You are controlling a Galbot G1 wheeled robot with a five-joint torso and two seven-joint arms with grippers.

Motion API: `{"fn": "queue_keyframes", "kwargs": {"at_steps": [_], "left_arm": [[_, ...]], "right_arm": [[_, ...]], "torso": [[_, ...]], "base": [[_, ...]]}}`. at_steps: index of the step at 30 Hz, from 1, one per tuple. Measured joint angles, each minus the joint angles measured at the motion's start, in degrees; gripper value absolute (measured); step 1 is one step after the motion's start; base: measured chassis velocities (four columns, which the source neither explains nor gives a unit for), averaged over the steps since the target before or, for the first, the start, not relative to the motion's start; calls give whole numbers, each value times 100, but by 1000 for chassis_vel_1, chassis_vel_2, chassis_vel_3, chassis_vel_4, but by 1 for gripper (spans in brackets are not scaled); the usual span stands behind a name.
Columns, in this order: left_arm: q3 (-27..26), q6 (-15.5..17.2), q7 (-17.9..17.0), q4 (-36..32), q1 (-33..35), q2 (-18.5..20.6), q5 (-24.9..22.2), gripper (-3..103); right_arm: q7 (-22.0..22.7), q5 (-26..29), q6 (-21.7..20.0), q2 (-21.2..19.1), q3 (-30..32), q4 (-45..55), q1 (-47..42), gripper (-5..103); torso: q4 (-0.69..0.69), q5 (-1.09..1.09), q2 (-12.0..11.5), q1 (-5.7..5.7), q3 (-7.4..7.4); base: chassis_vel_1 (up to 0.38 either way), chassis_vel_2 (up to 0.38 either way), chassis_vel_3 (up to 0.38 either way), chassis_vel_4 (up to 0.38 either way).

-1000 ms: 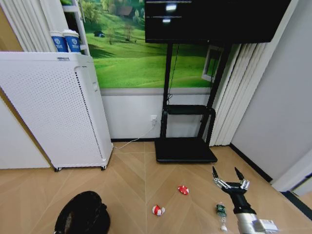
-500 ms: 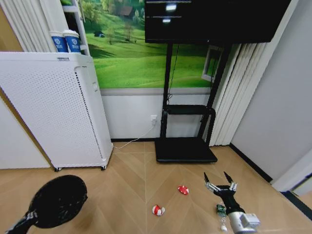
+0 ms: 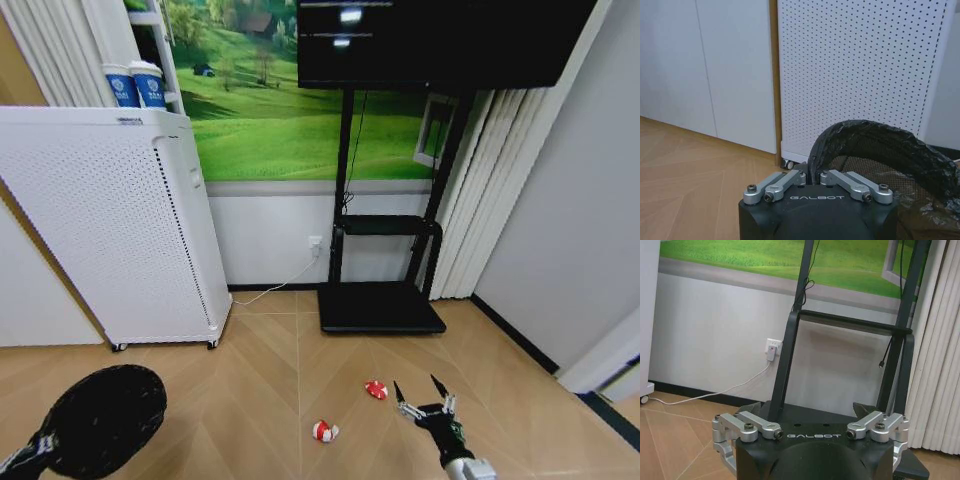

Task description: Pick up the trash bin and place the garbage on the floor into it.

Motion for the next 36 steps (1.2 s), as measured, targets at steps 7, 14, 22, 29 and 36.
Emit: {"fn": "queue_keyframes", "kwargs": {"at_steps": [7, 14, 22, 29, 36], "left_arm": [[148, -62, 13, -38, 10, -75, 66, 6], [177, -141, 98, -18, 33, -127, 157, 6], [147, -174, 146, -20, 26, -125, 151, 6], [164, -187, 144, -28, 27, -142, 148, 6], [173, -198, 147, -45, 31, -176, 147, 6]], "right_arm": [[111, -83, -12, 27, -73, -81, 33, 100], [120, -115, -75, 73, -58, -182, 99, 100], [-257, 43, 189, 86, 18, -749, 449, 100], [-395, 23, -18, -33, -70, -1425, 613, 100], [221, -475, 603, 14, -165, -2084, 942, 100]], "torso": [[1, 0, 0, 0, 0], [1, 1, 0, -1, 0], [1, -3, 0, 0, 0], [3, -2, 0, 0, 0], [-1, 3, 0, 0, 0]], "base": [[140, 128, -120, -136], [226, 218, -222, -238], [279, 269, -282, -282], [150, 99, -87, -116], [-84, -63, 55, 40]]}}
